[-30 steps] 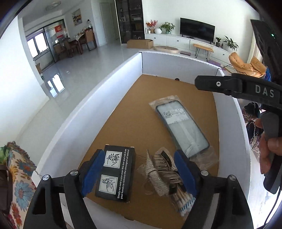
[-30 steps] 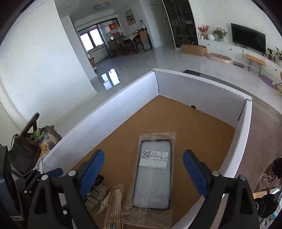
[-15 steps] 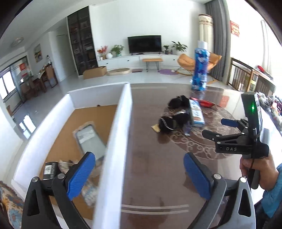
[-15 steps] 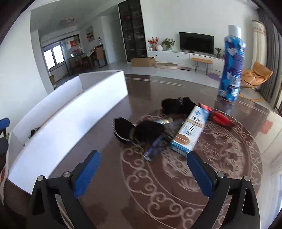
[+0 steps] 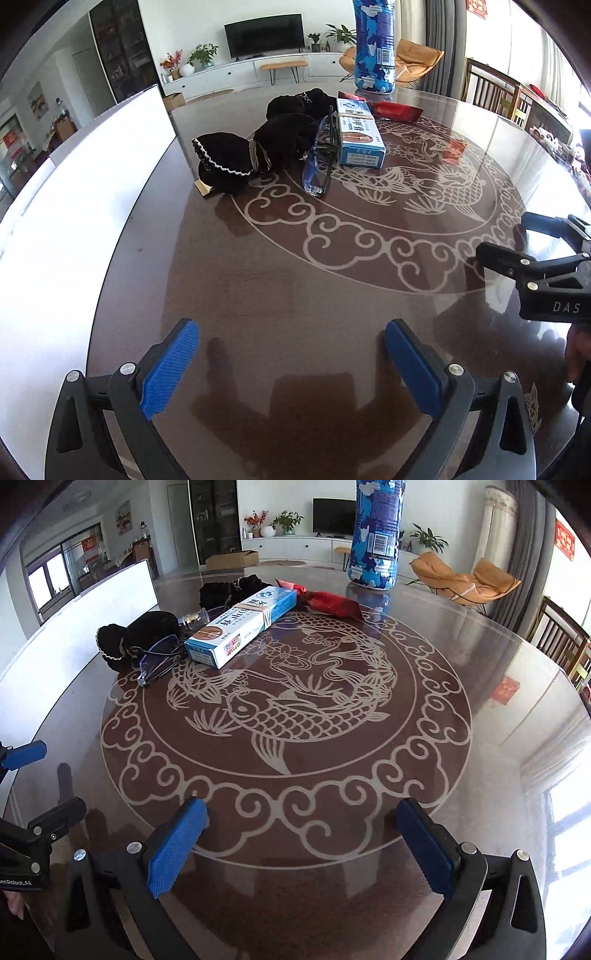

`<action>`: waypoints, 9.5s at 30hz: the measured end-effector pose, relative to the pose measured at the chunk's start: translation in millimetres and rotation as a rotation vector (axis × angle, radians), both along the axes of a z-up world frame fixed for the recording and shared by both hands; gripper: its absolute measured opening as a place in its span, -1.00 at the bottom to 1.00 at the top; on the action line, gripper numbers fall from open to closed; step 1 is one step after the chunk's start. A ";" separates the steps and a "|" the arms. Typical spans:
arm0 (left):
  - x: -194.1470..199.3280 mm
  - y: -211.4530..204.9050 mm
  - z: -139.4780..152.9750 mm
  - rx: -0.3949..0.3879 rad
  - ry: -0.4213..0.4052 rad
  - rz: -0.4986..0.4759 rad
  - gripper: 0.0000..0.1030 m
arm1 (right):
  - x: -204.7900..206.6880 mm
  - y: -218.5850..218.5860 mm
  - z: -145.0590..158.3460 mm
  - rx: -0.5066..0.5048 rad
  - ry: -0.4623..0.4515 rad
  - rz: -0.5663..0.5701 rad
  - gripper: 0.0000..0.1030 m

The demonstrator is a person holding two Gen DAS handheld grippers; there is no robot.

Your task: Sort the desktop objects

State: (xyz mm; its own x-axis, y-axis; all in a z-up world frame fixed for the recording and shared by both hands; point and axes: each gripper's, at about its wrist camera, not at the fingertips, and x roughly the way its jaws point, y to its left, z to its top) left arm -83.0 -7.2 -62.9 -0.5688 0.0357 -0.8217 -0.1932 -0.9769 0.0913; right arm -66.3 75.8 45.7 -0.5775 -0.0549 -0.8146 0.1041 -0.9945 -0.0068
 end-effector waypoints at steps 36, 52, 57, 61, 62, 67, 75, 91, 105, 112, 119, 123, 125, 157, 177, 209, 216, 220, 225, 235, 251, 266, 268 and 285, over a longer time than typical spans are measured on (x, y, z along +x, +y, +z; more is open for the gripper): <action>-47.0 -6.9 -8.5 0.091 0.001 0.037 1.00 | -19.9 -5.3 0.6 0.003 -0.001 -0.035 1.00; -52.7 -8.8 -7.7 0.090 -0.006 -0.005 1.00 | -20.0 -5.2 0.4 0.003 -0.001 -0.035 1.00; -54.8 -15.7 -7.4 0.093 -0.005 -0.025 1.00 | -20.0 -5.3 0.5 0.003 -0.001 -0.035 1.00; -53.1 -16.5 -7.6 0.092 -0.001 -0.015 1.00 | -19.8 -5.3 0.4 0.003 -0.001 -0.036 1.00; -52.6 -16.9 -7.8 0.092 0.000 -0.013 1.00 | -19.8 -5.3 0.4 0.003 -0.001 -0.036 1.00; -51.6 -19.9 -7.9 0.092 0.004 0.016 1.00 | -19.7 -5.3 0.5 0.003 -0.001 -0.036 1.00; -50.3 -23.0 -8.1 0.091 0.006 0.045 1.00 | -19.7 -5.7 0.4 0.003 -0.002 -0.038 1.00; -49.5 -24.5 -8.1 0.093 0.007 0.058 1.00 | -164.0 -23.9 31.2 -0.270 -0.172 -0.092 1.00; -52.7 -24.3 -8.2 0.095 0.007 0.068 1.00 | -190.4 -49.6 15.3 -0.257 -0.144 -0.095 0.18; -52.8 -24.4 -8.1 0.095 0.007 0.068 1.00 | -110.1 -0.3 14.9 -0.286 -0.114 -0.053 0.16; -52.8 -24.7 -7.9 0.099 0.007 0.068 1.00 | -32.3 49.5 16.2 -0.338 -0.079 -0.054 0.39; -53.4 -27.0 -6.4 0.118 0.010 0.068 1.00 | -9.0 67.4 20.1 -0.351 -0.079 -0.075 0.53; -52.8 -28.2 -6.0 0.129 0.012 0.068 1.00 | 0.4 70.3 23.2 -0.320 -0.070 -0.076 0.54; -31.8 -43.3 -4.8 0.151 0.015 0.074 1.00 | -22.2 11.6 11.2 -0.014 -0.004 -0.013 -0.20; 51.6 53.7 29.1 0.074 0.147 -0.316 1.00 | 66.2 58.8 10.8 -0.006 0.055 -0.097 -0.18; 3.8 77.0 -0.5 0.084 0.000 -0.206 0.72 | 69.0 66.2 11.4 -0.050 0.059 -0.098 -0.17; 4.7 81.0 5.1 0.084 0.028 -0.214 -0.28 | 68.4 65.4 11.3 -0.037 0.057 -0.092 -0.14; 3.3 77.9 5.6 0.084 0.033 -0.186 -0.41 | 68.4 64.1 11.1 -0.029 0.057 -0.090 -0.13; -1.2 52.4 5.3 0.082 0.039 -0.099 -0.41 | 68.8 64.3 11.0 -0.029 0.057 -0.091 -0.13; -13.1 -12.3 4.3 0.082 0.049 0.045 -0.41 | 67.7 63.2 11.1 -0.018 0.055 -0.089 -0.13; -12.3 -18.5 2.6 0.102 0.064 0.043 -0.41 | 68.3 62.5 10.5 -0.015 0.055 -0.090 -0.13; -16.2 -20.3 -1.0 0.088 0.035 0.059 0.61 | 69.0 62.9 10.2 -0.004 0.056 -0.090 -0.13; -17.2 -19.3 -2.2 0.086 0.025 0.053 0.72 | 69.0 62.8 10.2 -0.005 0.056 -0.090 -0.13; -15.8 -20.3 -2.9 0.086 0.015 0.048 0.87 | 69.4 63.2 10.3 0.000 0.057 -0.091 -0.13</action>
State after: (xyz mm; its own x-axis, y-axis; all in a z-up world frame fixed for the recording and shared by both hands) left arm -98.8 -27.5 -65.8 -0.5834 0.0775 -0.8084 -0.1448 -0.9894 0.0096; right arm 3.2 138.9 56.0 -0.6252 -0.0001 -0.7805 0.0130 -0.9999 -0.0103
